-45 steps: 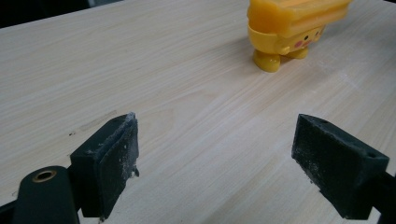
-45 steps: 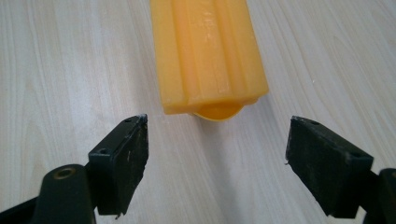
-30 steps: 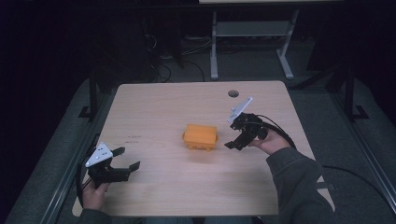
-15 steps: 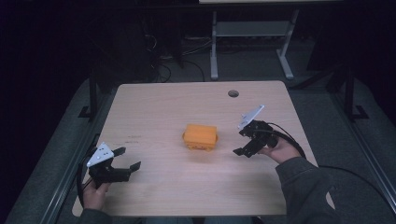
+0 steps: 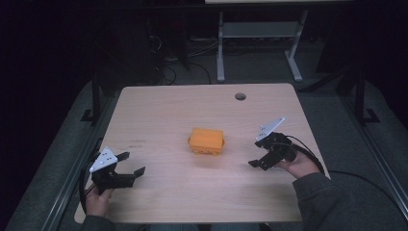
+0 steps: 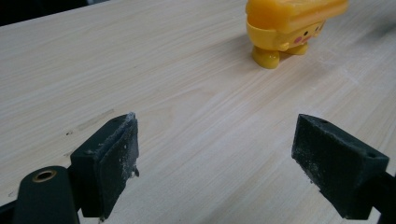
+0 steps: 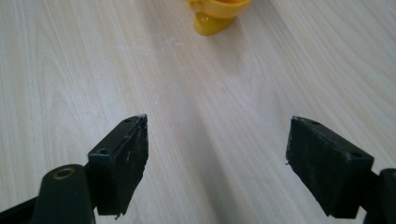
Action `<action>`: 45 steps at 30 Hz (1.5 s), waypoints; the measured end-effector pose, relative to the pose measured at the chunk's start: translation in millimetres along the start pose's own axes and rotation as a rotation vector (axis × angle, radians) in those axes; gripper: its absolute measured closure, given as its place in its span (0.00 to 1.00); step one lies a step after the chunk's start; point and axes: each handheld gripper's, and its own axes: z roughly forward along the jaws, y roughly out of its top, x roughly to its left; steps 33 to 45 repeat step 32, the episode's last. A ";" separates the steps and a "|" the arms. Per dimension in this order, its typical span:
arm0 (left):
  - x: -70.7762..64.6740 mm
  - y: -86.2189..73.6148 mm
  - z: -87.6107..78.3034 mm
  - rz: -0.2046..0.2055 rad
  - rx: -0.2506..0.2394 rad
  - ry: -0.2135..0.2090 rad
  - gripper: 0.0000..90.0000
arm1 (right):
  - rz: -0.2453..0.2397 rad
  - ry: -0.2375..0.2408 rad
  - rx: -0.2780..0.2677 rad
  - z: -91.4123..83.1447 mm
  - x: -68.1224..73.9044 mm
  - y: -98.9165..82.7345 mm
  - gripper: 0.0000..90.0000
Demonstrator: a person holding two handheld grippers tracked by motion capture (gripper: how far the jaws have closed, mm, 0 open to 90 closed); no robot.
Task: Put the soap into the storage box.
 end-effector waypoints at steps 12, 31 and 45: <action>-1.6 0.0 1.1 0.004 0.002 -0.003 0.16 | 0.058 -0.001 -0.026 -0.1 11.9 -35.9 0.23; -3.0 0.6 1.9 0.019 0.015 -0.009 0.16 | 0.208 -0.089 -0.127 3.6 58.2 -102.8 0.17; -3.0 0.6 1.9 0.019 0.015 -0.009 0.16 | 0.208 -0.089 -0.127 3.6 58.2 -102.8 0.17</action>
